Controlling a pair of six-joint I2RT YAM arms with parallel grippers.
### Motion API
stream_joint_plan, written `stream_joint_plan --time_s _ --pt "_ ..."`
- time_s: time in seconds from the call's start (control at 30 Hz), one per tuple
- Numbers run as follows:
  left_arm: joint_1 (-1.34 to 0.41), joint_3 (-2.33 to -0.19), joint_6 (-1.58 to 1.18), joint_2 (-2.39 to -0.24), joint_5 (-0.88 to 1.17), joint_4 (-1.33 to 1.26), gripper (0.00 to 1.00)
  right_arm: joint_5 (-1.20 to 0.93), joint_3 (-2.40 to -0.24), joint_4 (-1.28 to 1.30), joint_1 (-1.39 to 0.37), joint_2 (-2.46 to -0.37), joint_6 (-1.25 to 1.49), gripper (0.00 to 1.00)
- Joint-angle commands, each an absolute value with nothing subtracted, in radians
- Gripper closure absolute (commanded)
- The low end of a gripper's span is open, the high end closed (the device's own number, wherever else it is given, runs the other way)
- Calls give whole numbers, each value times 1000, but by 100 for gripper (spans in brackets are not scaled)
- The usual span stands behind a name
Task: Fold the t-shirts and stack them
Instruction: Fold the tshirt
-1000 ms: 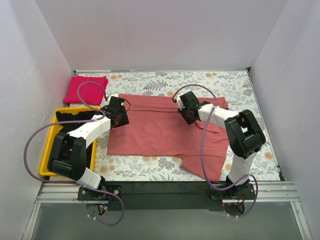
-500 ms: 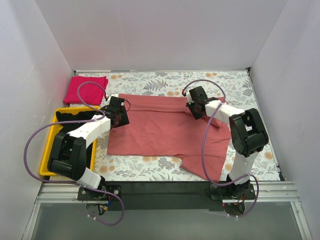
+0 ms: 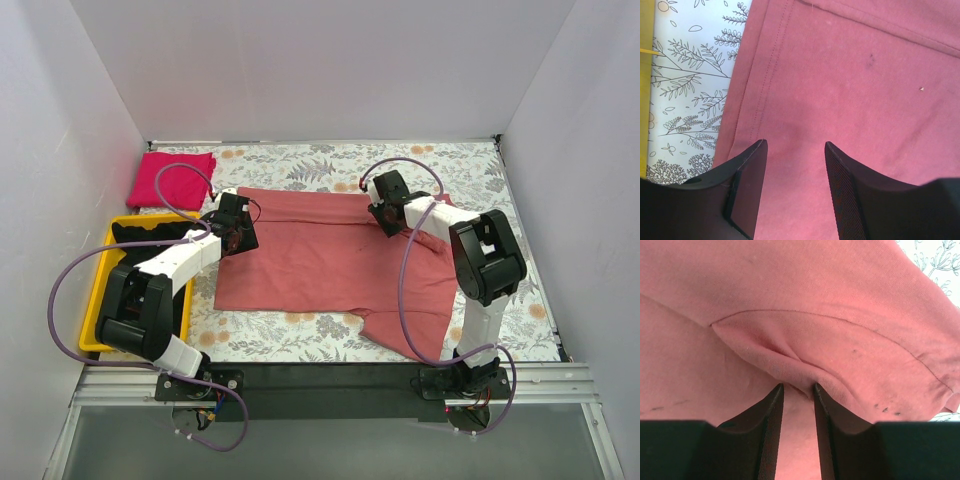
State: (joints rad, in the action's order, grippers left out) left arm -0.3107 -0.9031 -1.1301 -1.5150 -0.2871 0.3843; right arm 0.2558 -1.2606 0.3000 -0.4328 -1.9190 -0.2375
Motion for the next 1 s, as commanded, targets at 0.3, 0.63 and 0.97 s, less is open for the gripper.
stream_joint_plan --time_s 0.3,0.63,0.97 --pt "-310 -923 -1118 -1508 -288 377 51 348 -1309 295 -431 -1928 -293 62" --pt "-310 -923 -1117 -1508 -288 379 51 425 -1327 291 -431 -1914 -308 62" --pt "-310 -923 -1117 -1511 -284 380 52 456 -1289 265 -449 -1896 -321 62"
